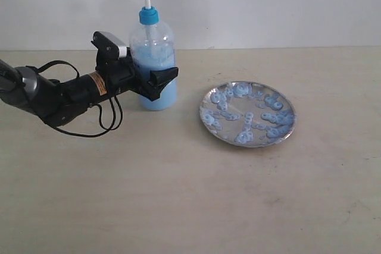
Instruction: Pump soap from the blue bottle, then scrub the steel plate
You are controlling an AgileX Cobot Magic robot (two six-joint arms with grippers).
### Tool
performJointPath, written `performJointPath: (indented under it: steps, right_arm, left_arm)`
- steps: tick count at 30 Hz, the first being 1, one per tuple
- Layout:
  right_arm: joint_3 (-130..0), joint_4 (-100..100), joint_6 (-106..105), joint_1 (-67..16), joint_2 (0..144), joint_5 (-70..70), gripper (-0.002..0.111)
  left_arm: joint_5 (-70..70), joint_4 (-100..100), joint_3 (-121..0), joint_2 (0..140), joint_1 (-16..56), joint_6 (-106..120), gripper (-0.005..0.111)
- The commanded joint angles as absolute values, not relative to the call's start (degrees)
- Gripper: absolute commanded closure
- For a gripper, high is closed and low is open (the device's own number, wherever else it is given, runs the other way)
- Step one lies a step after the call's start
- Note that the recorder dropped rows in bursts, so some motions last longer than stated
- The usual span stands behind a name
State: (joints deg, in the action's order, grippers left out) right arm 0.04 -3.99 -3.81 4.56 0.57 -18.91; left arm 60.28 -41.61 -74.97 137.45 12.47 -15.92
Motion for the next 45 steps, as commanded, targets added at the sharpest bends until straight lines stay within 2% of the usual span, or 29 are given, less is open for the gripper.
performJointPath:
  steps: [1,9,13,17,22,25,28,30,35,38,41,45]
  right_arm:
    - [0.00,-4.08,-3.69,4.41,0.66,-18.44,0.104]
    - [0.00,-0.49,-7.09,4.41,0.66,-17.52,0.104]
    - [0.00,0.00,-8.44,4.41,0.66,-6.27,0.104]
    - [0.00,-7.02,7.27,4.41,0.66,7.28,0.104]
    - [0.00,-9.48,9.62,4.41,3.55,10.04,0.104]
    - [0.00,-9.96,12.48,4.41,12.31,19.52,0.104]
    - [-0.02,-6.96,14.49,4.17,27.06,34.40,0.104]
    - [-4.95,1.58,17.74,4.04,40.11,39.50,0.104]
    - [-25.07,34.62,26.97,4.04,71.87,46.80,0.104]
    - [-36.59,43.57,33.33,4.04,86.06,58.12,0.104]
    - [-46.82,50.37,45.15,4.04,94.57,69.46,0.104]
    - [-59.52,59.28,50.38,1.91,100.19,65.61,0.104]
  left_arm:
    - [63.51,-44.88,-75.13,137.44,12.67,-14.95,0.103]
    - [62.95,-55.76,-75.13,136.32,12.67,-15.56,0.103]
    - [60.77,-59.05,-75.13,133.46,12.67,-16.20,0.103]
    - [58.17,-61.19,-75.18,132.73,12.67,-16.20,0.103]
    - [54.42,-61.85,-77.66,132.73,14.69,-16.20,0.103]
    - [51.43,-62.96,-79.46,132.73,16.07,-16.75,0.103]
    - [50.92,-64.27,-80.37,132.73,16.51,-18.27,0.103]
    - [50.92,-64.27,-80.36,132.73,16.51,-18.42,0.103]
    - [49.04,-64.51,-80.36,132.73,16.51,-18.87,0.103]
    - [49.01,-66.50,-80.36,132.73,16.51,-19.21,0.103]
    - [49.01,-68.31,-80.36,132.73,16.73,-20.43,0.103]
    - [49.01,-68.79,-80.36,132.73,16.73,-21.01,0.103]
